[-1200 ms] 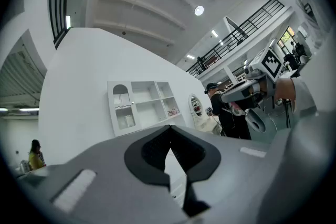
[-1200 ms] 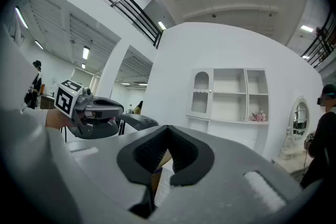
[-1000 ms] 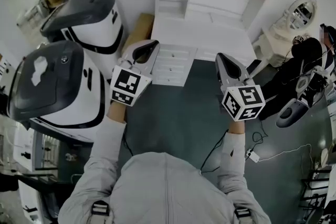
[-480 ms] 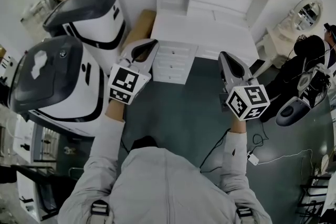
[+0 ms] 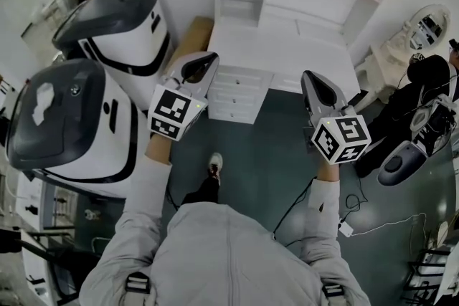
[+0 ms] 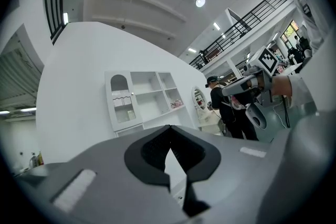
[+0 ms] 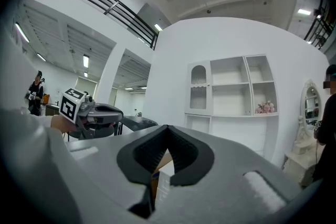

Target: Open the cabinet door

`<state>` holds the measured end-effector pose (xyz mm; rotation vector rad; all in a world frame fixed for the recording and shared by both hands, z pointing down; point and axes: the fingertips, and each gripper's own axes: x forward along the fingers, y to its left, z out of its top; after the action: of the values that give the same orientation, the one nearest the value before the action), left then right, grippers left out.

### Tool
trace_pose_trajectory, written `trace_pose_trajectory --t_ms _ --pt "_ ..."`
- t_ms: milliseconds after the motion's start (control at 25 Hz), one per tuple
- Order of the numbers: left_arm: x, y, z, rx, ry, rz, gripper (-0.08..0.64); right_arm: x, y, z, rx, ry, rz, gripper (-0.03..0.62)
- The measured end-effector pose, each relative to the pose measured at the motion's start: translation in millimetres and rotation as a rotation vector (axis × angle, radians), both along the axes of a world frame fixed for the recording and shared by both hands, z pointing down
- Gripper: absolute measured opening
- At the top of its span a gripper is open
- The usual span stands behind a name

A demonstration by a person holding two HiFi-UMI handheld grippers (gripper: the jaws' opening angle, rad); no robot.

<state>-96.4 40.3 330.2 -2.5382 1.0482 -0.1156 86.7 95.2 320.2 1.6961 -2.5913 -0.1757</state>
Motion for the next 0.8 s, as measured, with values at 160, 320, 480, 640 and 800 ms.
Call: trace_pose_trajectory --t_ms 160,320,480,640,800 --pt "7.6 -65.7 -0.1 -0.001 0.005 0.008 0.018 11.2 -60.7 -1.0 0.004 -0.002 0.018 0.002" --pt "16.2 -129.3 -4.2 -0.012 -0.006 0.028 0.018 13.1 -122.2 -8.0 0.003 -0.009 0.03 0.002" --pt "22.8 -183.8 -10.1 -0.02 -0.018 0.044 0.018 19.3 -177.5 -13.7 -0.004 -0.041 0.056 0.002" --pt "25.7 -229.5 -13.0 -0.025 -0.018 0.049 0.018 24.7 -225.4 -9.8 -0.037 -0.038 0.077 0.002" --pt "25.9 -269.2 -7.9 -0.042 -0.019 0.049 0.018 27.8 -264.0 -5.6 -0.055 -0.044 0.088 0.002"
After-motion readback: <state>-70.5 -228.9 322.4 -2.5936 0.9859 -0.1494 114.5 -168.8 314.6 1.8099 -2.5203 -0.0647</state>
